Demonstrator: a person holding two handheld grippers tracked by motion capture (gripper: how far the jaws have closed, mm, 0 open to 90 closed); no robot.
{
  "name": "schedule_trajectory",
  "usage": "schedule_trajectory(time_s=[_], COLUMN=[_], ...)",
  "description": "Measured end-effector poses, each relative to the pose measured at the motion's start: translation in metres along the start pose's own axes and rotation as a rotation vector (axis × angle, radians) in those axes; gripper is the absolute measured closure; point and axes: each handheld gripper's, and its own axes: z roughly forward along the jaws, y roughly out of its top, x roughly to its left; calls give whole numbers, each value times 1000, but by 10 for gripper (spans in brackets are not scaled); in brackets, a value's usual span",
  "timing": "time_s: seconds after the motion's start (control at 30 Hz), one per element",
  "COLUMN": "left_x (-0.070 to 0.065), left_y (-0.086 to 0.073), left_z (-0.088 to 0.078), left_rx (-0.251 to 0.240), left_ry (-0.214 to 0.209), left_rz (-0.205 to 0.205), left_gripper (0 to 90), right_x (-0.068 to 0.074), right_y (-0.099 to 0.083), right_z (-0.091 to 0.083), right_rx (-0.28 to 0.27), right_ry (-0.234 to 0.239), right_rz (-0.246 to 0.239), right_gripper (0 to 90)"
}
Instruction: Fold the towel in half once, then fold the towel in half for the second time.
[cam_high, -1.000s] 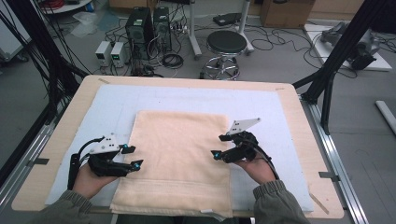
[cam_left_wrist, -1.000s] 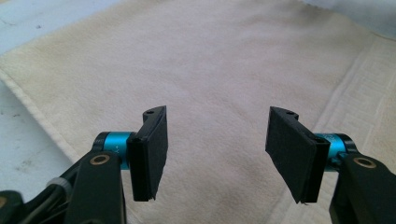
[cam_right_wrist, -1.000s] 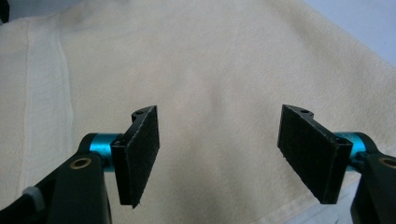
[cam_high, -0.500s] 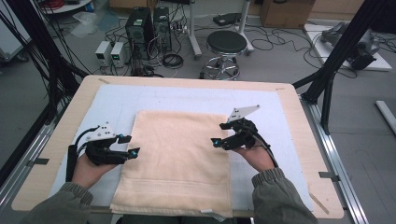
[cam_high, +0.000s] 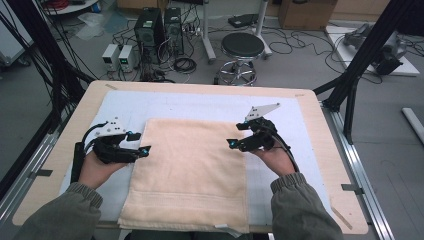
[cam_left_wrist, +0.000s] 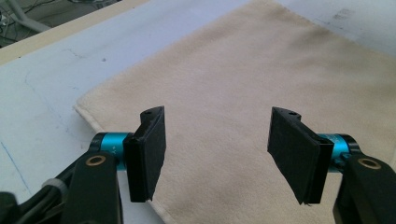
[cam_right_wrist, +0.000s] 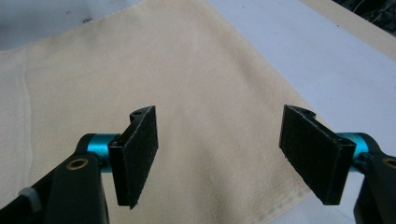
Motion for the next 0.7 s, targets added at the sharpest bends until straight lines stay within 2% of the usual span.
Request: schedule_trajectory(time_s=[0.23, 0.3, 0.53, 0.7], left_x=[2, 5, 15, 20], left_y=[-1, -1, 1, -1], left_z=[3, 4, 9, 11], left_rx=[10, 2, -8, -6], left_ry=[11, 24, 45, 67], left_rz=[3, -7, -24, -34], left_gripper=[370, 365, 361, 361], right_x=[1, 0, 3, 1], right_y=[-1, -1, 0, -6], right_z=[2, 4, 11, 18], right_rx=[12, 17, 21, 40], right_ry=[-2, -3, -9, -29], right_rz=[-9, 8, -10, -1], right_gripper=[266, 253, 250, 247])
